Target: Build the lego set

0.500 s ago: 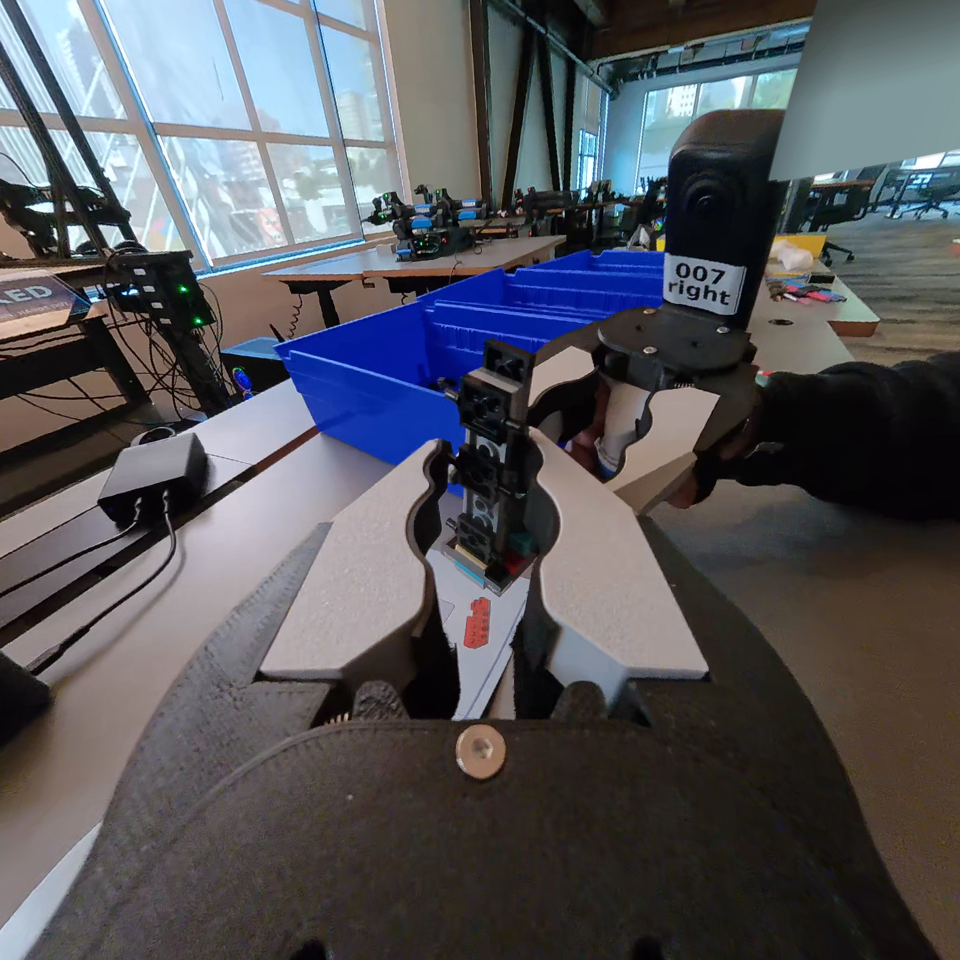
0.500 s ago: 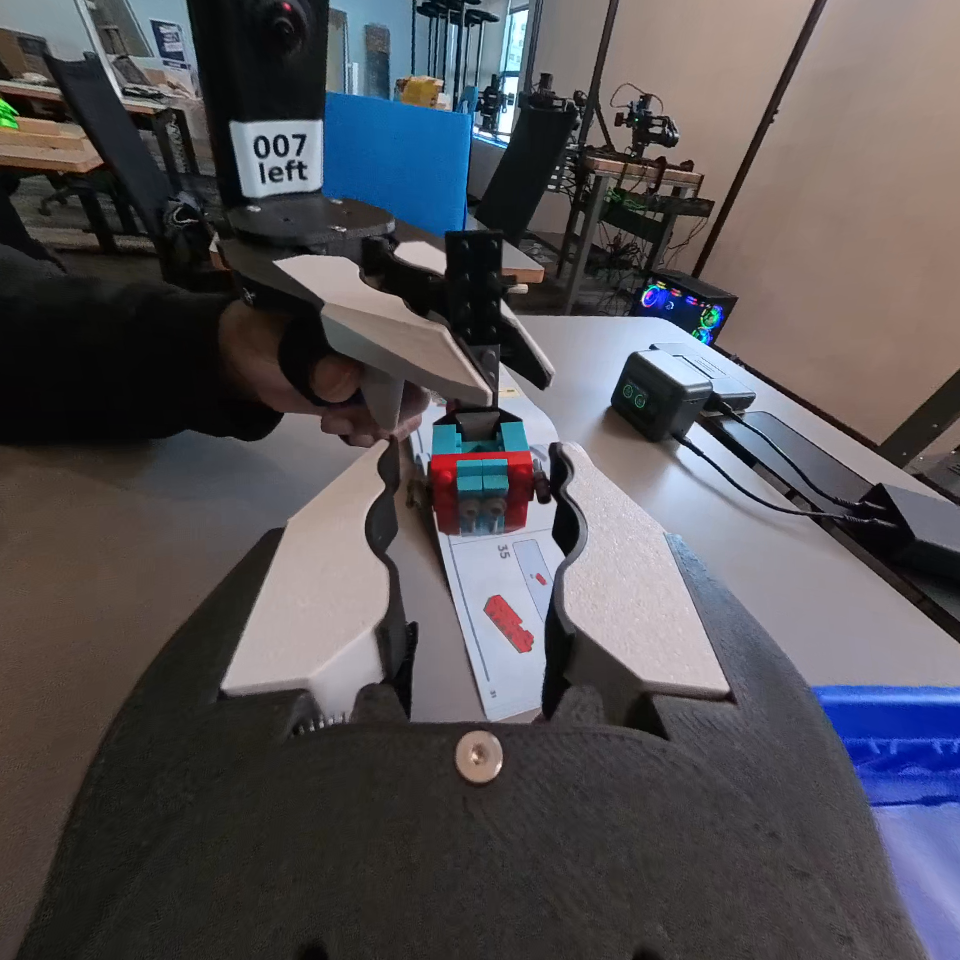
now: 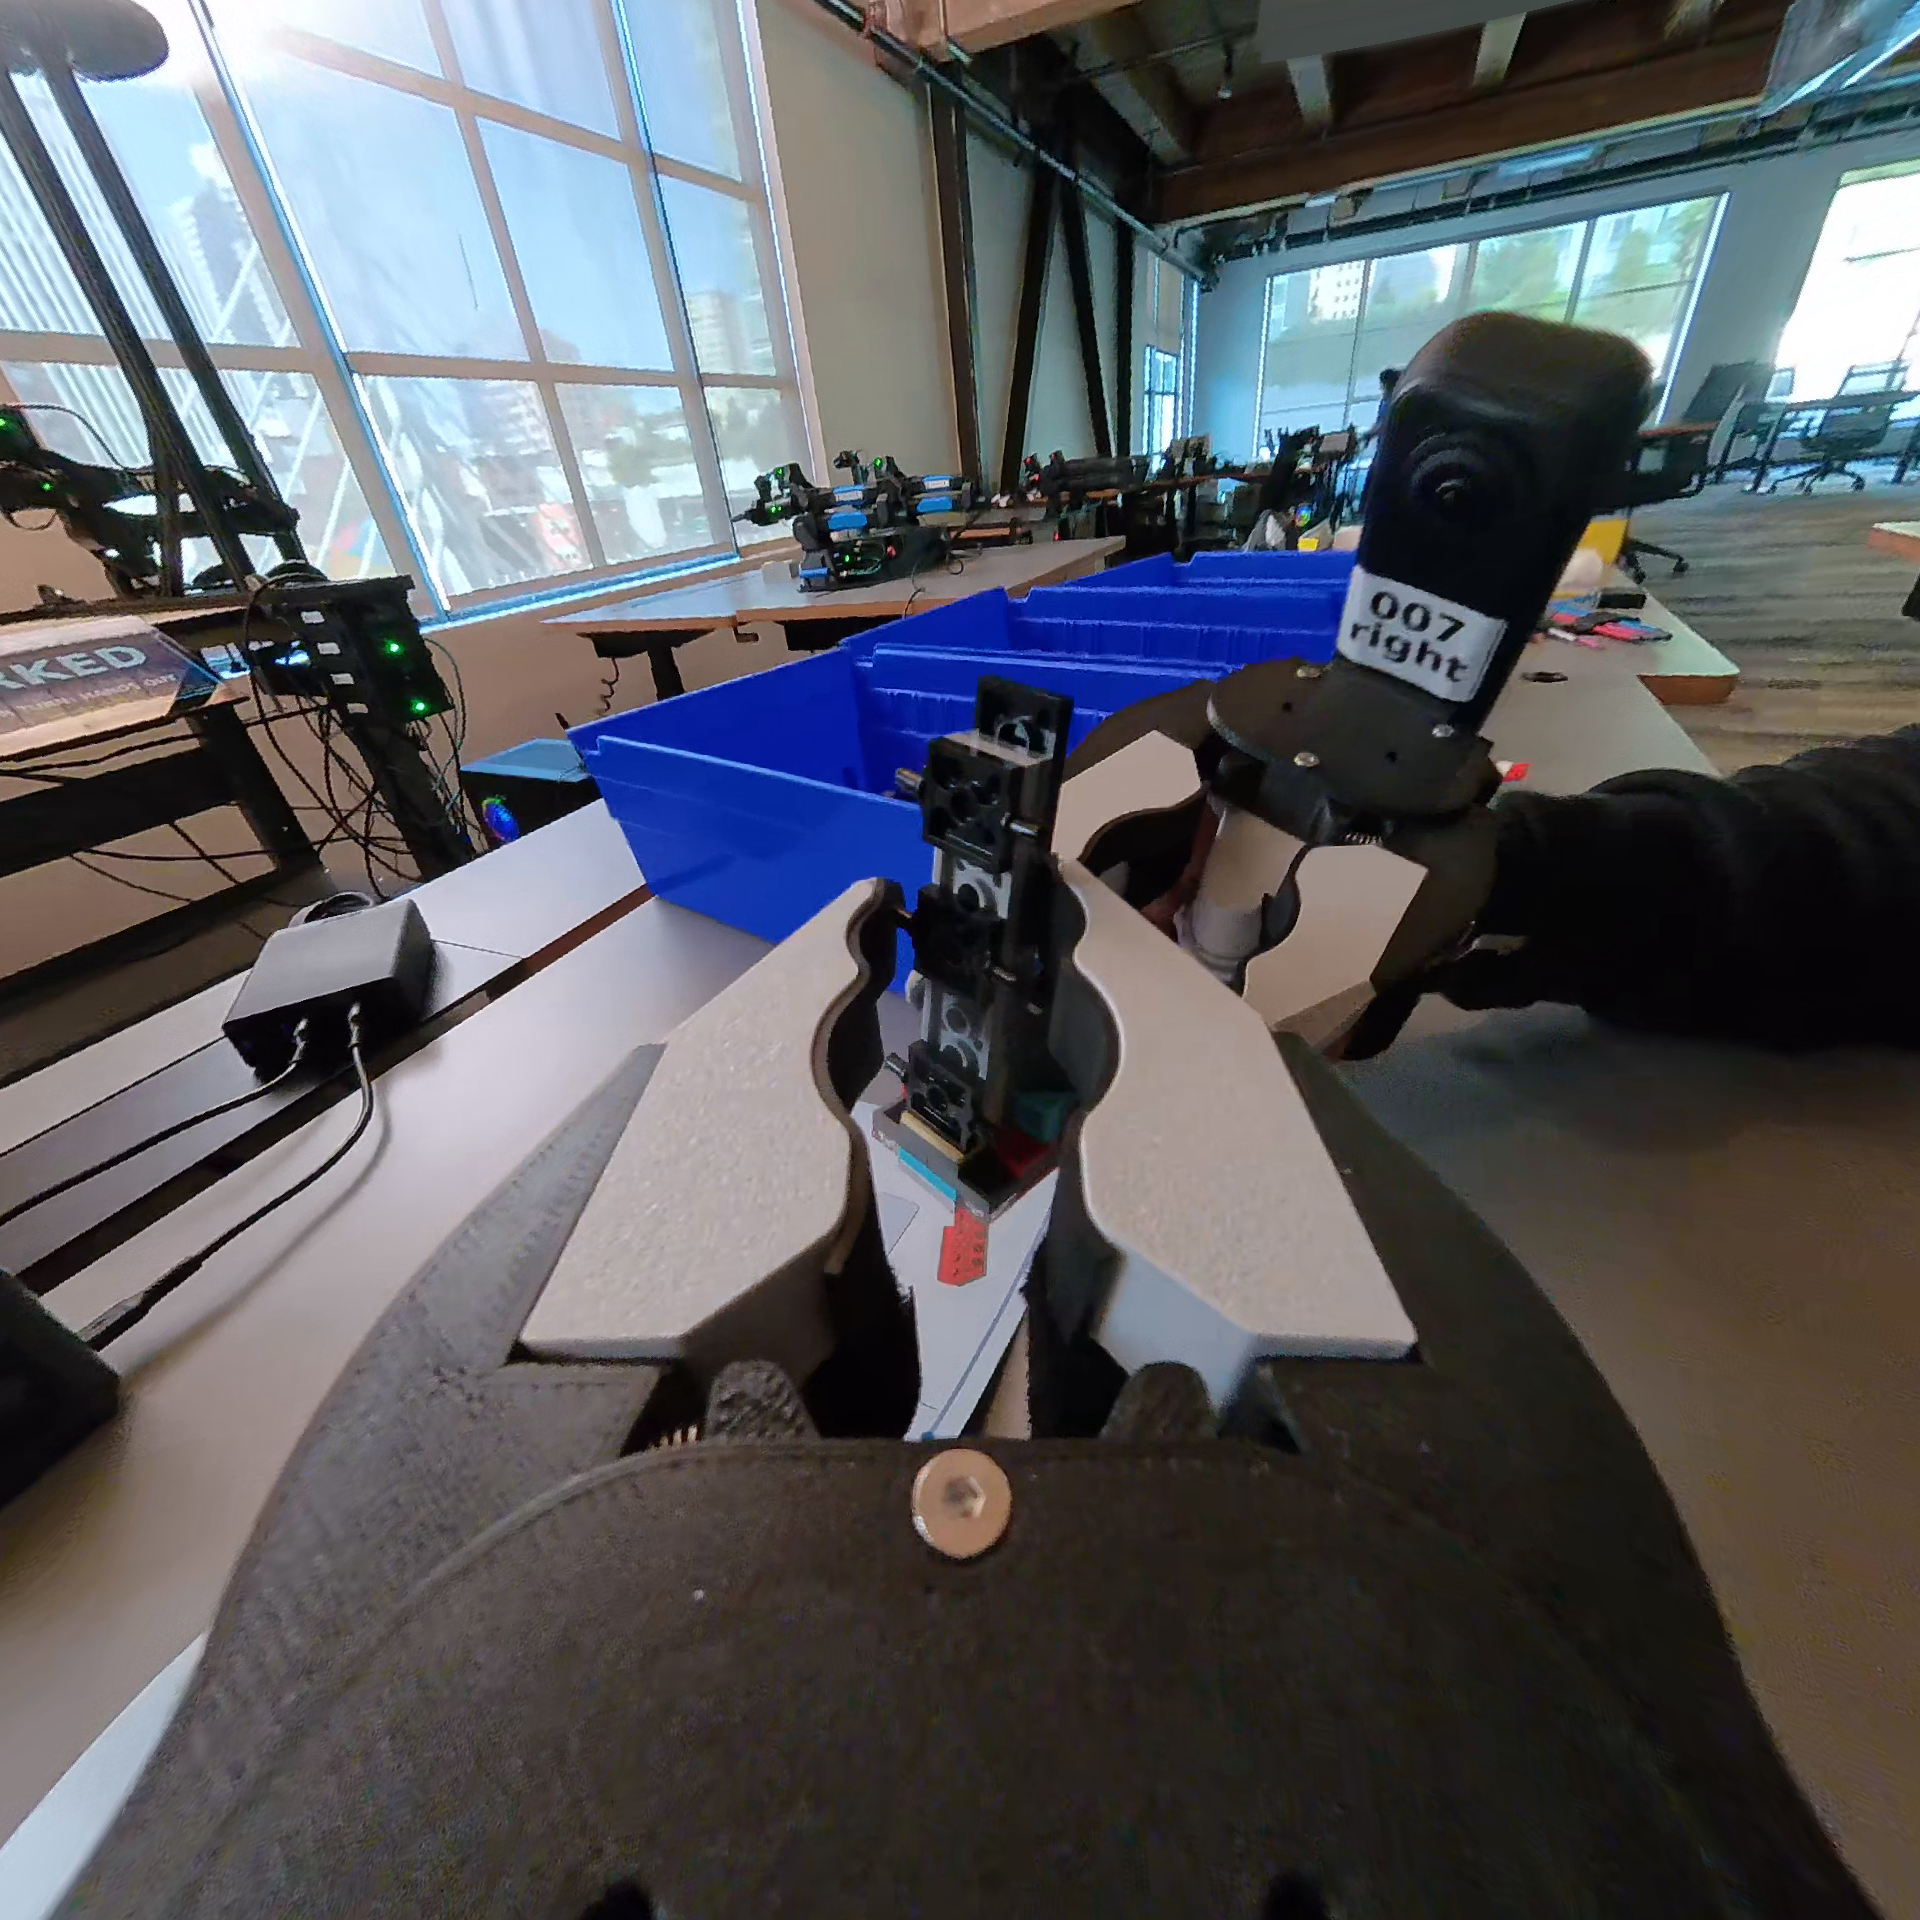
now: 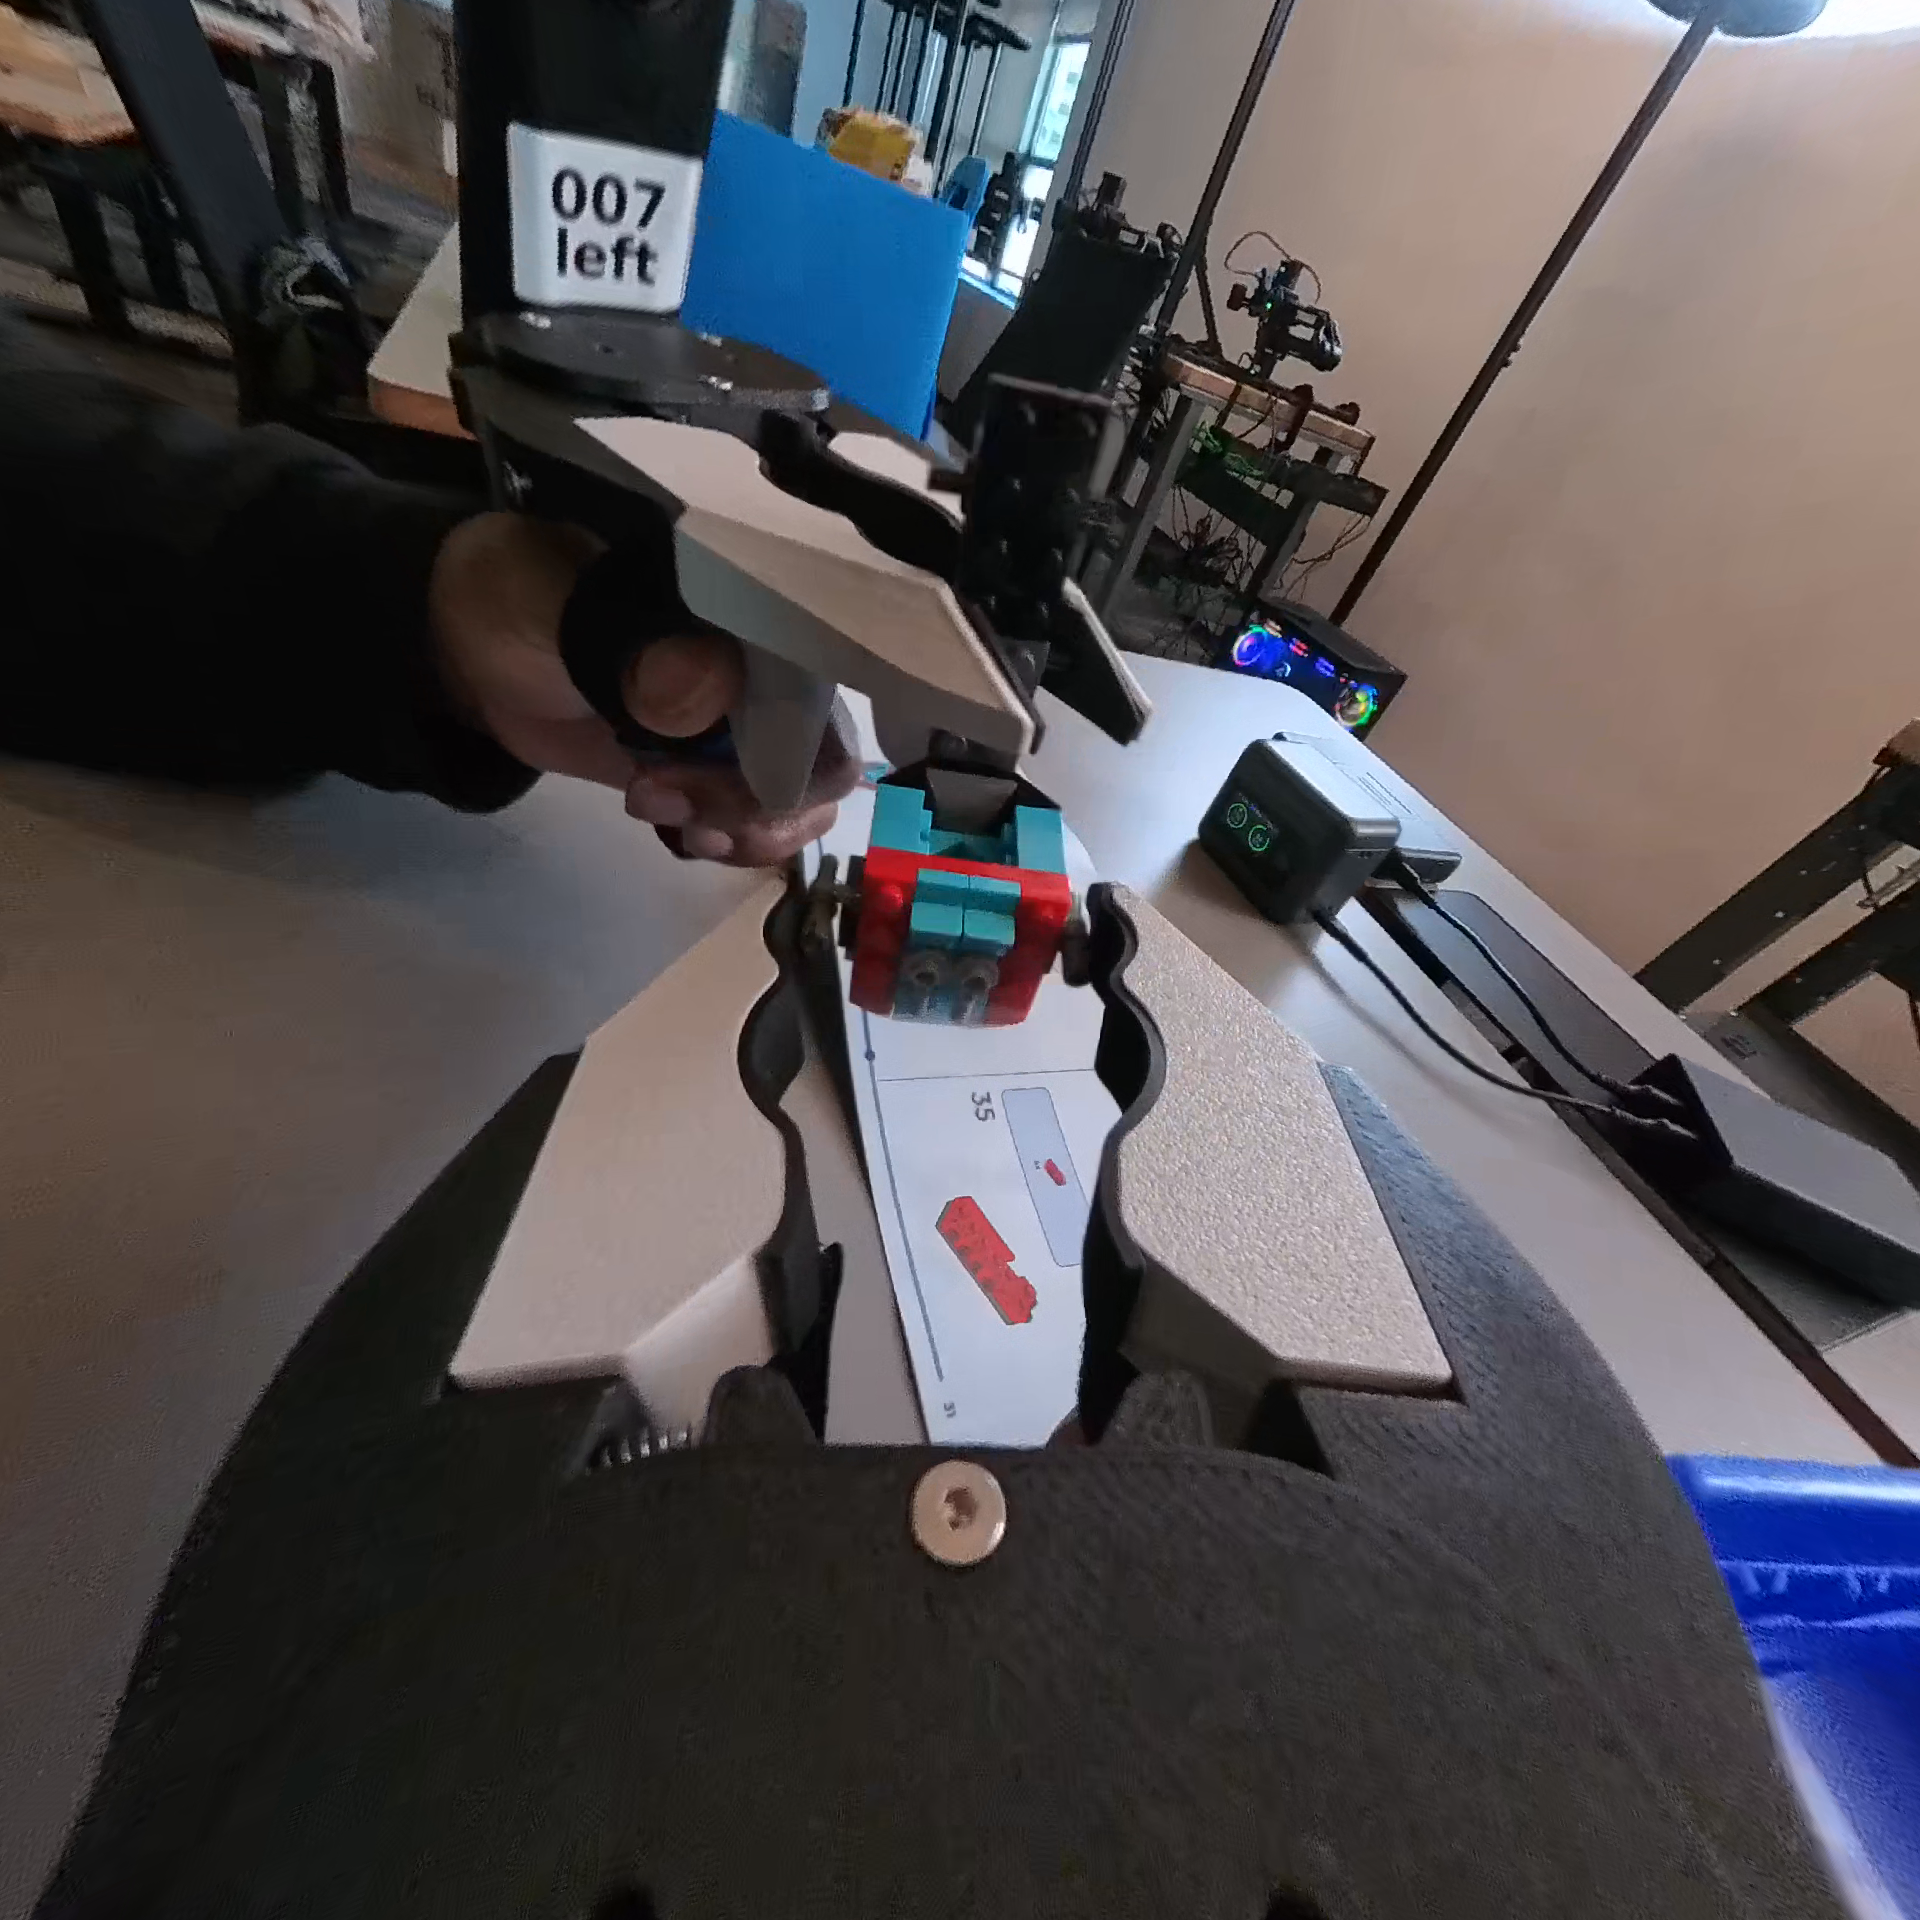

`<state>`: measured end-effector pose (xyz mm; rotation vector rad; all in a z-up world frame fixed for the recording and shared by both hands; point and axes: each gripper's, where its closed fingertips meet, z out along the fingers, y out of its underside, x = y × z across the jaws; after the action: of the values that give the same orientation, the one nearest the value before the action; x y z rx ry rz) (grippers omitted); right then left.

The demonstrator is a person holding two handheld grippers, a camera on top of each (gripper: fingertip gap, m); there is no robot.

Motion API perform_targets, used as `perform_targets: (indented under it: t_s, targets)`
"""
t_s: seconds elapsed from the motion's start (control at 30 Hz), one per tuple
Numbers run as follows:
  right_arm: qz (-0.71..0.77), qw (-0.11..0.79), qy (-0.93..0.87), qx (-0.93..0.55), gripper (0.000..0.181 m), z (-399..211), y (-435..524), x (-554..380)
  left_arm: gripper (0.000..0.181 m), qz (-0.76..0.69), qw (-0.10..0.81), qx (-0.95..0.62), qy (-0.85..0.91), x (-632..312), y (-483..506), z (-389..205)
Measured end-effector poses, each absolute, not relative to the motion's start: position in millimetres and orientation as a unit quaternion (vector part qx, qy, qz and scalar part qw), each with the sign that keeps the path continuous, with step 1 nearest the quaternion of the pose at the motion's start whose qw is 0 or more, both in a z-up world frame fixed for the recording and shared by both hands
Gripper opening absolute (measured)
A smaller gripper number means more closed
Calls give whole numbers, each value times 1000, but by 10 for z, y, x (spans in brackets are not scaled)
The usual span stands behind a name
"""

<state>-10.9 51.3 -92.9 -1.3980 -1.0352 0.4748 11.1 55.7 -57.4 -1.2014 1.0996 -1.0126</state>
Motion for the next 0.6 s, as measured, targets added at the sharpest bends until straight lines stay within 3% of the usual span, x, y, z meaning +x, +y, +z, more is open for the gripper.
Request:
perform_targets:
  t_s: [0.6]
  targets:
    - [170,659,-439,-587,56,-914,495,20,27,-428,616,-488,446,155,528,-567]
